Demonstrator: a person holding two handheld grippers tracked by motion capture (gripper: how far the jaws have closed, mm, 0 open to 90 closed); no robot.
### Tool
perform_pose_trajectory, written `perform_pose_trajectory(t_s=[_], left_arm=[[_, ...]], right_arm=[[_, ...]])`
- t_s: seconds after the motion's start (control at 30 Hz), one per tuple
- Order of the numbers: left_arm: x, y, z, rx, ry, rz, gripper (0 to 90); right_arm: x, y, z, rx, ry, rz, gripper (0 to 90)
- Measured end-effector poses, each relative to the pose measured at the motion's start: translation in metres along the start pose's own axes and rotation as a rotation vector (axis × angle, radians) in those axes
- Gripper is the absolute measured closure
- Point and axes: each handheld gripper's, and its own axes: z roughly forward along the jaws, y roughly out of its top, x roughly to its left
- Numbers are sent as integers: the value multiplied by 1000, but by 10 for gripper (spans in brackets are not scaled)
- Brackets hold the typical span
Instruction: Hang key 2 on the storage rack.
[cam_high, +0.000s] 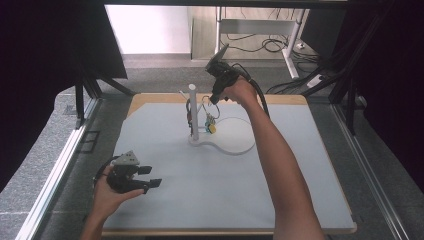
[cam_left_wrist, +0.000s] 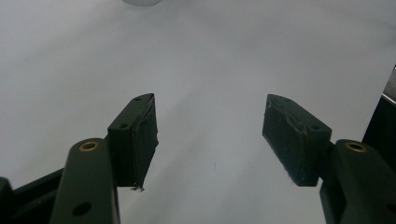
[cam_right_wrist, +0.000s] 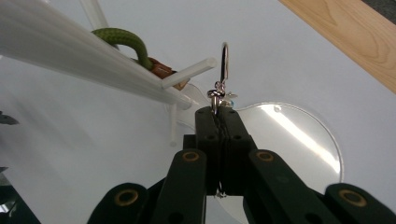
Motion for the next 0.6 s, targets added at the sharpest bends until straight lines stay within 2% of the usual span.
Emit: perform_pose_trajectory(t_s=[0.23,0.47,0.6], left_arm=[[-1,0,1,-1,0,5,358],[-1,0,0,-2,0,4,358],[0,0,0,0,0,0,358]], right_arm=[[8,-2,10,15,16,-22,883],[10,-6,23,20,62,-15,882],[12,-7,28,20,75,-26,879]])
